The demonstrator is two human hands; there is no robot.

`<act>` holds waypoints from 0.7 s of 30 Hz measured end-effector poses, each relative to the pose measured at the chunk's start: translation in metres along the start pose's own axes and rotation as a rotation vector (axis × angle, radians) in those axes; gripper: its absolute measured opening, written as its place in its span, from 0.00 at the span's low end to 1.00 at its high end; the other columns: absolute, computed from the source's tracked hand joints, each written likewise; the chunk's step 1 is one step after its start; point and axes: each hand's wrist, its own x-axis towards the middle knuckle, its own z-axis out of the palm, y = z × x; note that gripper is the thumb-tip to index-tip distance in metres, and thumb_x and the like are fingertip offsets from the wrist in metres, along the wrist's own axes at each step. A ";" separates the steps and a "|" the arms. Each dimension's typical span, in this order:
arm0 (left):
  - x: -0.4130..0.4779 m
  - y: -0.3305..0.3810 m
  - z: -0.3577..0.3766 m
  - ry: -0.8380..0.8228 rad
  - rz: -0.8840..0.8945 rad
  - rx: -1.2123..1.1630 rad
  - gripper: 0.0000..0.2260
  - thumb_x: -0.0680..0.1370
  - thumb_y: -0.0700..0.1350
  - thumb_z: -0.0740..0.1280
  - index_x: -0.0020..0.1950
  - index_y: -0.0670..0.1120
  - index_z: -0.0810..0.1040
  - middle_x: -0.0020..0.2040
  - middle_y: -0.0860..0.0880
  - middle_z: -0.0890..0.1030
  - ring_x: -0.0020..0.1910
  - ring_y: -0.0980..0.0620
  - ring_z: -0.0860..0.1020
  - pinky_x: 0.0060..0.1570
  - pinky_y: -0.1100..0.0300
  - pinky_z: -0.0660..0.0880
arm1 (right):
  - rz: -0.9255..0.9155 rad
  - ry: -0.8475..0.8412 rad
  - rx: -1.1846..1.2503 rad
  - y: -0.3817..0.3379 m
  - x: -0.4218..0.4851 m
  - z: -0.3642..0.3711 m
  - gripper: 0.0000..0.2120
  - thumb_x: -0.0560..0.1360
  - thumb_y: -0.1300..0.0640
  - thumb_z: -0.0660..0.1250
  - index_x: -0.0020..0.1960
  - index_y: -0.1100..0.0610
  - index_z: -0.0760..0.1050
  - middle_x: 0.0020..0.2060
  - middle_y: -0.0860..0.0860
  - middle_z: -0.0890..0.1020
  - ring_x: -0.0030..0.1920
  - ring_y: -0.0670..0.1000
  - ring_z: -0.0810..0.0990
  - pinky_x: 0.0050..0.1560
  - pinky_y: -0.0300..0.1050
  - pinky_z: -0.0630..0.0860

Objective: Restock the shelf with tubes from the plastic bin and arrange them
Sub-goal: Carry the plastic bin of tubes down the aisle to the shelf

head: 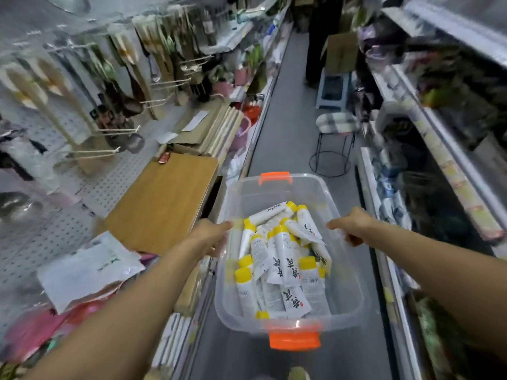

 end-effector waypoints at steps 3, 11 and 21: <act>0.072 0.064 0.013 -0.039 0.016 0.012 0.16 0.77 0.52 0.68 0.36 0.43 0.70 0.23 0.48 0.69 0.16 0.52 0.65 0.19 0.67 0.62 | 0.014 0.053 0.039 -0.036 0.064 -0.032 0.17 0.72 0.57 0.72 0.50 0.63 0.66 0.31 0.57 0.69 0.24 0.53 0.68 0.27 0.43 0.66; 0.283 0.234 0.066 -0.139 0.102 0.059 0.13 0.77 0.51 0.69 0.48 0.42 0.72 0.30 0.46 0.68 0.23 0.51 0.68 0.27 0.61 0.67 | 0.112 0.171 0.072 -0.113 0.263 -0.112 0.15 0.74 0.58 0.71 0.48 0.61 0.65 0.30 0.56 0.68 0.25 0.53 0.67 0.25 0.42 0.67; 0.517 0.470 0.146 -0.280 0.194 0.203 0.31 0.77 0.50 0.68 0.72 0.31 0.64 0.33 0.44 0.69 0.25 0.49 0.68 0.20 0.63 0.67 | 0.256 0.277 0.217 -0.209 0.485 -0.232 0.18 0.73 0.61 0.72 0.39 0.59 0.62 0.30 0.57 0.67 0.27 0.53 0.67 0.28 0.45 0.67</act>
